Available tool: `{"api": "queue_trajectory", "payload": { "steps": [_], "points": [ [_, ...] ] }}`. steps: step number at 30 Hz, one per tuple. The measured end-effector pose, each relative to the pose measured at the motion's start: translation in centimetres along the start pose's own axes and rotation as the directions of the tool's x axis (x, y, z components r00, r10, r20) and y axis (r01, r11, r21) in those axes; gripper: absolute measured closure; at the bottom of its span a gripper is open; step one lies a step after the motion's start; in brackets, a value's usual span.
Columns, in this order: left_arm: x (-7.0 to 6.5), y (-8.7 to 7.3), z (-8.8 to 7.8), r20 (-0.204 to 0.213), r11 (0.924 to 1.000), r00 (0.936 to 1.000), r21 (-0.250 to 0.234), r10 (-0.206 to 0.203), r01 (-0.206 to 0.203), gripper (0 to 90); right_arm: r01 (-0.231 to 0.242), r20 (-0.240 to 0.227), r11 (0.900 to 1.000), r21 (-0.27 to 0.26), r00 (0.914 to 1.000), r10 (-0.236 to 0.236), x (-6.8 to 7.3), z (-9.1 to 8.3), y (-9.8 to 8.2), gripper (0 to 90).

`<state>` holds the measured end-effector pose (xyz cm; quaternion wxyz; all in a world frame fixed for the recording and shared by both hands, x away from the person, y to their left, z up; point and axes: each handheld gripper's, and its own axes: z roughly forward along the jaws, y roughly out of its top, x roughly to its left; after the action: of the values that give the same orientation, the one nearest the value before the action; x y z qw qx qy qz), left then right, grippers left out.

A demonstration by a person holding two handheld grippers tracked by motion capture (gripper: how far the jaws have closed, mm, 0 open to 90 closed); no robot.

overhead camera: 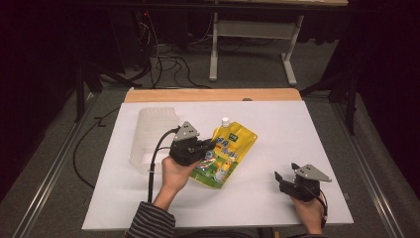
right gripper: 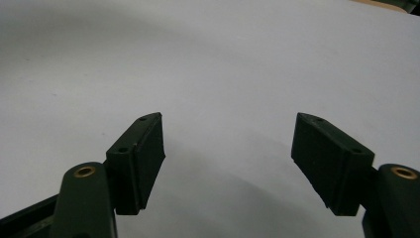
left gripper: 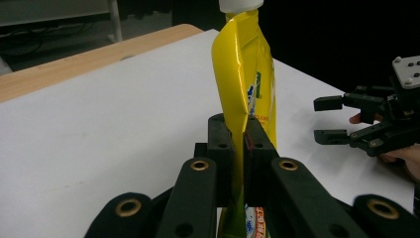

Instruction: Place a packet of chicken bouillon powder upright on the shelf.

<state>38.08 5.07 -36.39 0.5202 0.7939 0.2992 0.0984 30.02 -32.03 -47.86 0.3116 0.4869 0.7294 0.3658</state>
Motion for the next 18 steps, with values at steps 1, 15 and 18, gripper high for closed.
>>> {"api": "queue_trajectory", "payload": {
  "steps": [1, 15, 18],
  "points": [
    [0.0, 0.1, -0.2, -0.004, 1.0, 1.0, 0.0, 0.002, -0.002, 85.7, -0.001, 0.001, 1.0, 0.0, 1.0, 0.001, 0.0, 0.0, 0.0, 29.2],
    [0.8, 0.7, -2.7, -0.066, 0.9982, 0.9978, -0.06, 0.004, -0.008, 85.4, -0.001, 0.002, 1.0, -0.001, 1.0, 0.001, 0.0, 0.0, 0.0, 29.2],
    [1.1, 0.8, -3.0, -0.076, 0.9978, 0.9971, -0.067, 0.001, -0.006, 85.3, -0.006, -0.001, 1.0, 0.0, 1.0, 0.006, 0.0, 0.0, 0.0, 29.2]
  ]
}}
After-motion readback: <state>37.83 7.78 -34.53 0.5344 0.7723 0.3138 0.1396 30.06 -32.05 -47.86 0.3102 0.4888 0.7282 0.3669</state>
